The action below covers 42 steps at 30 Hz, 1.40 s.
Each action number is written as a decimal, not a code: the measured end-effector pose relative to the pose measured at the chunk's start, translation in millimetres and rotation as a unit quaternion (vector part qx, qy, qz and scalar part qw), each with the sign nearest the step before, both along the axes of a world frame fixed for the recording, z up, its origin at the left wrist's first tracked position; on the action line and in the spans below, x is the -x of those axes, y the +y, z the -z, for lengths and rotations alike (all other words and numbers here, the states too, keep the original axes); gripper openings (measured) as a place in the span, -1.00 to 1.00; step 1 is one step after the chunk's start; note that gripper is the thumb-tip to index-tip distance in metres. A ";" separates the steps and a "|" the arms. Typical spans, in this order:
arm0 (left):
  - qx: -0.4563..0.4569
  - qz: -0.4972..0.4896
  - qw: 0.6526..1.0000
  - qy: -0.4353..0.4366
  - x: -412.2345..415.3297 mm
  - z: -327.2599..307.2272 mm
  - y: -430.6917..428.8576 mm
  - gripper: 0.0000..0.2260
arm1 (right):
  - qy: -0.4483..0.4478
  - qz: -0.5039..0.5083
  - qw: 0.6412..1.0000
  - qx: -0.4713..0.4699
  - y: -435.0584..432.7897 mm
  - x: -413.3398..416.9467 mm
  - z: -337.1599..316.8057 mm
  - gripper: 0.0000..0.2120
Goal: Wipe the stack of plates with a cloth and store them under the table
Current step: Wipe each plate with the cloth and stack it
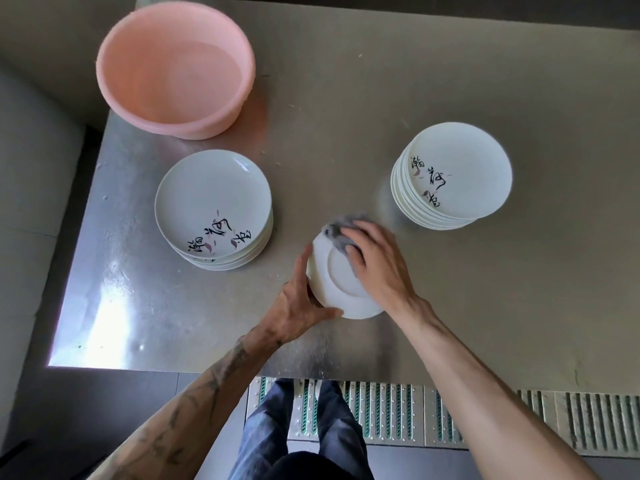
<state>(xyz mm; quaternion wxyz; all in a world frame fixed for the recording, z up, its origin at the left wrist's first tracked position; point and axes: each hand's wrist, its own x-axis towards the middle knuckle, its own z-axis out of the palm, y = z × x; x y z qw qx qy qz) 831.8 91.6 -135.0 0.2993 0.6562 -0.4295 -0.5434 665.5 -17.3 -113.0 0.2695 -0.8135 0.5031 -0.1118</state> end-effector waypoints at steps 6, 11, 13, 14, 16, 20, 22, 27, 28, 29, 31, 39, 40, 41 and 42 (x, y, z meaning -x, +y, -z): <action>0.043 0.009 0.999 -0.011 0.1 -2.0 -2.5 0.09 | -0.023 -0.121 0.990 0.063 47.3 -4.4 -2.7 -0.63; 0.049 0.048 0.997 -0.029 -1.0 -0.5 -2.2 0.15 | 0.009 -0.107 0.991 0.079 85.0 46.3 7.8 -0.58; 0.052 0.067 0.995 -0.046 -1.1 -1.1 -2.0 0.16 | 0.021 -0.070 0.995 0.075 90.8 64.7 10.9 -0.58; 0.053 0.074 0.994 -0.054 -1.8 -0.8 -2.7 0.15 | 0.026 -0.039 0.996 0.070 89.8 70.7 11.8 -0.59; 0.059 0.087 0.992 -0.065 -1.6 -0.1 -2.5 0.15 | 0.033 0.017 0.997 0.063 83.6 75.3 12.2 -0.59; 0.078 0.101 0.988 -0.082 -4.2 0.3 -3.5 0.15 | 0.043 -0.030 0.996 0.078 76.3 59.0 17.1 -0.60; 0.081 0.099 0.989 -0.077 -2.8 -0.4 -4.4 0.16 | 0.044 -0.090 0.990 0.095 77.4 48.7 19.5 -0.56; 0.108 0.104 0.985 -0.082 2.6 -1.2 -6.8 0.17 | 0.061 -0.160 0.980 0.103 54.7 25.1 17.7 -0.59; 0.108 0.103 0.985 -0.087 2.2 -1.7 -8.2 0.17 | 0.068 -0.156 0.979 0.109 46.6 23.4 17.0 -0.59; 0.102 0.102 0.986 -0.087 1.3 -2.2 -9.7 0.17 | 0.071 -0.154 0.979 0.114 39.5 22.8 16.6 -0.59; 0.082 0.097 0.989 -0.080 0.4 -3.3 -11.3 0.18 | 0.065 -0.149 0.979 0.121 28.8 24.4 16.6 -0.59; 0.038 0.067 0.992 -0.100 3.8 -10.1 -7.4 0.11 | 0.029 0.112 0.992 0.041 40.9 64.8 16.2 -0.61; 0.032 0.067 0.992 -0.101 4.2 -11.6 -6.9 0.11 | 0.028 0.126 0.991 0.044 50.5 67.9 15.2 -0.61; 0.029 0.068 0.992 -0.100 4.1 -12.7 -6.6 0.11 | 0.028 0.131 0.990 0.051 60.1 69.3 14.4 -0.61; 0.029 0.070 0.992 -0.097 4.3 -13.6 -6.1 0.10 | 0.027 0.136 0.989 0.057 68.9 70.0 13.7 -0.63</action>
